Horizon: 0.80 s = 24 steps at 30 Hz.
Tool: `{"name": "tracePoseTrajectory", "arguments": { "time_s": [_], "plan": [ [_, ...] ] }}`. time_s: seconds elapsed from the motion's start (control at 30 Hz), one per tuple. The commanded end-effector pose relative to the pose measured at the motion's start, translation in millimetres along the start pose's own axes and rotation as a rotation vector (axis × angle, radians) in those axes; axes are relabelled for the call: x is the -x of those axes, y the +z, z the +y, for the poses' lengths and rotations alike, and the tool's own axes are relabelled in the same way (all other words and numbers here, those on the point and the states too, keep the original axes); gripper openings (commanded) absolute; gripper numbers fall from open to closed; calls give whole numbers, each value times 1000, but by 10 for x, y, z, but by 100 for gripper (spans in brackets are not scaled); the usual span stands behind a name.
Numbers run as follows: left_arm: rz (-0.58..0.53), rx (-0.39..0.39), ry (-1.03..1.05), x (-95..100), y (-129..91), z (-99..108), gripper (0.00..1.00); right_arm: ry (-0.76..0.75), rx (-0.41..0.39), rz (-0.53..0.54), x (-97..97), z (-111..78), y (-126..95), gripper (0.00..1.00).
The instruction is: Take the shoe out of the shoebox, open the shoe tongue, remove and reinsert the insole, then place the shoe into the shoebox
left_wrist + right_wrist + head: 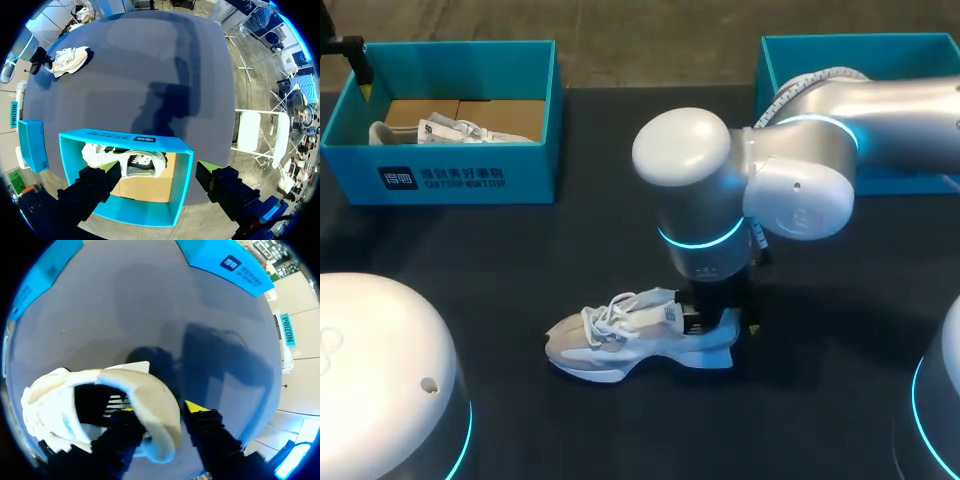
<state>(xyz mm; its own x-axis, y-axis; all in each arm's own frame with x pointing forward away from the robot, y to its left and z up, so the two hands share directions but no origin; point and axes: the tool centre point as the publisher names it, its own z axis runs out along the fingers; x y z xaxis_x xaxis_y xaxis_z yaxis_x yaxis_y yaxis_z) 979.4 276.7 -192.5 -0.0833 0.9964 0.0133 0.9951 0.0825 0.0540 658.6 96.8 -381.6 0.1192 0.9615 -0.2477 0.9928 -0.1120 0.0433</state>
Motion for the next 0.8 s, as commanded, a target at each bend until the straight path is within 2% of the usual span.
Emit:
{"name": "tracePoseTrajectory", "arguments": {
  "time_s": [0.03, 0.17, 0.33, 0.5, 0.67, 0.8],
  "plan": [
    [3, 1, 0, 1, -1, -4, 100, 253, 34, -41, 3, -85, -215, 100],
    [3, 1, 0, 1, -1, -4, 100, 236, 56, 15, 63, -73, -423, 100],
    [3, 1, 0, 1, -1, -4, 100, 128, 74, 154, 168, -5, -643, 100],
    [3, 1, 0, 1, -1, -4, 100, -15, 136, 271, 299, 56, -863, 100],
    [3, 1, 0, 1, -1, -4, 100, -129, 156, 342, 375, 106, -999, 100],
    [3, 1, 0, 1, -1, -4, 100, -209, 139, 381, 425, 154, -1061, 100]
  ]
}}
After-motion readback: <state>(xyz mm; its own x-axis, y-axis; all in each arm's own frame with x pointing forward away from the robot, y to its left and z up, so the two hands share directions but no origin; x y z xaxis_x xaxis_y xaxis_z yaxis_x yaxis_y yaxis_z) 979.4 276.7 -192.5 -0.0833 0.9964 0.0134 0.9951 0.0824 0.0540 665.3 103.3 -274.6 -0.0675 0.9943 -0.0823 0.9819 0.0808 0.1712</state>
